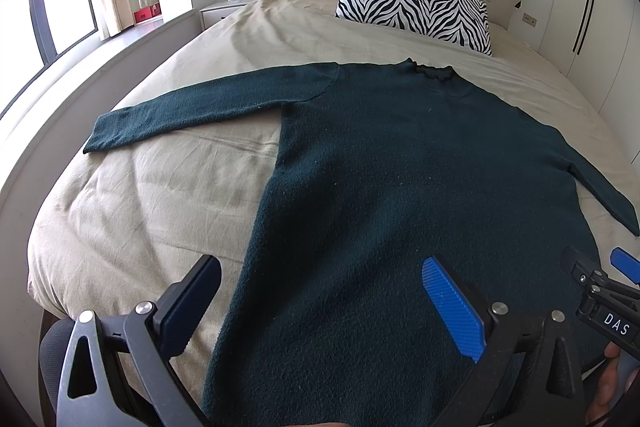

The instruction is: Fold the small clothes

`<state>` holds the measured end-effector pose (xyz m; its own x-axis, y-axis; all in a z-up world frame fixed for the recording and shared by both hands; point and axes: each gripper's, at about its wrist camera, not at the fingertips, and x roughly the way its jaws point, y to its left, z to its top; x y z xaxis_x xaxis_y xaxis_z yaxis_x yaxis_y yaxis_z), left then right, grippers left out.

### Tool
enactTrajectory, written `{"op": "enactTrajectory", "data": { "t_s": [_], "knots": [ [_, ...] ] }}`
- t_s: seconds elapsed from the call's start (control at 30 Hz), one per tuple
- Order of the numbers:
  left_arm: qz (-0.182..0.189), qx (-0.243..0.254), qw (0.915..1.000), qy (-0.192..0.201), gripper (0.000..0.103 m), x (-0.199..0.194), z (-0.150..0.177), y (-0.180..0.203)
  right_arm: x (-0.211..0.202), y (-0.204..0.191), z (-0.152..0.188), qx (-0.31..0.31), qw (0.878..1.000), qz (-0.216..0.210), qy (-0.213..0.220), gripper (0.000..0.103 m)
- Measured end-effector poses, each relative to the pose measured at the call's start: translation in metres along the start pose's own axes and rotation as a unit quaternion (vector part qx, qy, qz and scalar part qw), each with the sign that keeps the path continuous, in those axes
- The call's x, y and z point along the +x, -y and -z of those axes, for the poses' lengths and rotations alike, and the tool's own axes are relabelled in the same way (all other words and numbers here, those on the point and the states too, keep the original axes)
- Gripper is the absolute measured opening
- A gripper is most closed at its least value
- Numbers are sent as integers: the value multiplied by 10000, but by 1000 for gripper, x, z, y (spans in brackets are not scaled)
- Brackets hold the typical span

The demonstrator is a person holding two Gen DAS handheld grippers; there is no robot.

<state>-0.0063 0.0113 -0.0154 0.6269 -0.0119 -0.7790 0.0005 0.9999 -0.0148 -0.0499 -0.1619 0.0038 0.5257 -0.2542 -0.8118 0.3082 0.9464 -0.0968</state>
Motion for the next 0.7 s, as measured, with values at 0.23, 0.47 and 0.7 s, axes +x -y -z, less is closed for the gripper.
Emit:
{"op": "enactTrajectory", "data": {
  "t_s": [0.23,0.47,0.7],
  "knots": [
    [-3,-4,10000,-2,103,0,1,1,0,0,1,-1,10000,3,-6,103],
    [1,-4,10000,-5,103,0,1,0,1,-1,5,-3,10000,2,-22,103],
    [5,-8,10000,-6,103,1,3,0,1,-2,6,-27,10000,1,-32,103]
  ]
}}
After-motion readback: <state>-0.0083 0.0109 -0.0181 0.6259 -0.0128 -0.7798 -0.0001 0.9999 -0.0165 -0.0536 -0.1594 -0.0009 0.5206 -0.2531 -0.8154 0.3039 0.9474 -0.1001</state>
